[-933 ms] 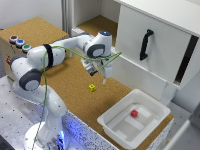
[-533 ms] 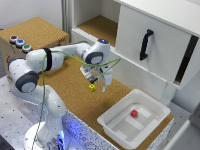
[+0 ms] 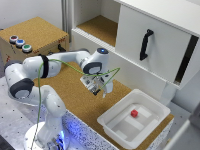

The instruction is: Lift the yellow block

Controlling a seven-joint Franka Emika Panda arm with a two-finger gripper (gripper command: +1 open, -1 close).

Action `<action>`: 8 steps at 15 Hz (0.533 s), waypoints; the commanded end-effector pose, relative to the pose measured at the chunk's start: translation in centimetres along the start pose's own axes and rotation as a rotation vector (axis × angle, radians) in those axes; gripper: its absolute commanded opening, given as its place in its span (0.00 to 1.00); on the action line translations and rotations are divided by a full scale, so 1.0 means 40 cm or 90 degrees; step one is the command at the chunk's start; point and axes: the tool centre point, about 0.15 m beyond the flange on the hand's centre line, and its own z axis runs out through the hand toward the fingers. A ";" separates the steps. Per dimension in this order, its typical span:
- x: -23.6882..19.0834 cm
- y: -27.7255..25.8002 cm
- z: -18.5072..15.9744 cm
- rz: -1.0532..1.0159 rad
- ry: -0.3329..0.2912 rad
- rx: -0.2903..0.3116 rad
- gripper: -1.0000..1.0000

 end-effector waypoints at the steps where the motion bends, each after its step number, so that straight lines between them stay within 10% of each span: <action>1: 0.008 -0.143 0.050 0.028 0.023 -0.021 1.00; 8: 0.094 -0.254 0.089 0.050 0.023 -0.030 1.00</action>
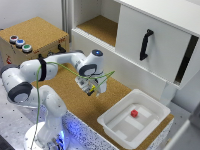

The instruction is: Lift the yellow block

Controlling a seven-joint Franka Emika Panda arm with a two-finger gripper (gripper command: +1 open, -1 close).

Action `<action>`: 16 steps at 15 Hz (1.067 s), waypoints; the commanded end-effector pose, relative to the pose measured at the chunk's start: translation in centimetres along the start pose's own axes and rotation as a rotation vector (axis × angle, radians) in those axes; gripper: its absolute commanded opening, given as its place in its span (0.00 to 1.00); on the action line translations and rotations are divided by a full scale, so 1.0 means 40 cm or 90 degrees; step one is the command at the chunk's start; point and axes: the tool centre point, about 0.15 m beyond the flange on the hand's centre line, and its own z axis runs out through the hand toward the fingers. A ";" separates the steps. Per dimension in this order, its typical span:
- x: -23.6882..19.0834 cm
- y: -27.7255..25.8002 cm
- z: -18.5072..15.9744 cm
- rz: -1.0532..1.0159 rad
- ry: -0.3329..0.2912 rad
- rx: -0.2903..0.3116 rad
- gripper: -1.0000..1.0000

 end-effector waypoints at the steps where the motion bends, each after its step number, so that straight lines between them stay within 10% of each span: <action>1: 0.059 -0.126 0.077 -0.007 -0.004 -0.051 1.00; 16: 0.128 -0.214 0.257 -0.110 0.004 0.004 1.00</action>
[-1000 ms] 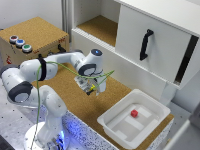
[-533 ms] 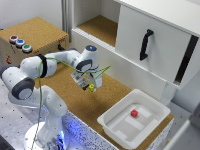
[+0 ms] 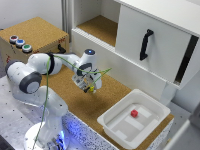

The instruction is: Lift the yellow block

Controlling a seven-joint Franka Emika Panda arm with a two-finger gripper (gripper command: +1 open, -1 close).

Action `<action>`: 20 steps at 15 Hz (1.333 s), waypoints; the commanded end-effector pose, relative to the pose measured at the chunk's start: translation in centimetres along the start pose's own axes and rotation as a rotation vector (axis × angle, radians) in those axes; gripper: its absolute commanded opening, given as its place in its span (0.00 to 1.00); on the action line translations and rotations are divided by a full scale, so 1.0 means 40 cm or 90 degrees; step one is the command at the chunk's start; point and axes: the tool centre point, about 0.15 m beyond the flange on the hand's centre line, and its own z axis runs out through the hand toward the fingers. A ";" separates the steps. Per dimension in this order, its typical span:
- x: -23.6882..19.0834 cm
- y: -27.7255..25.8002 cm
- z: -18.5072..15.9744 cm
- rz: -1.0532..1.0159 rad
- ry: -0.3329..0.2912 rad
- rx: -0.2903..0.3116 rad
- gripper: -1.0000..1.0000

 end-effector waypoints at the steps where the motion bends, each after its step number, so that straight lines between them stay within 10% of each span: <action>1: 0.060 -0.047 0.059 -0.044 -0.032 0.007 1.00; 8: 0.106 -0.085 0.070 -0.101 -0.030 -0.030 1.00; 9: 0.108 -0.093 0.071 -0.108 -0.029 -0.031 0.00; 20: 0.089 -0.112 0.061 -0.052 -0.048 -0.021 0.00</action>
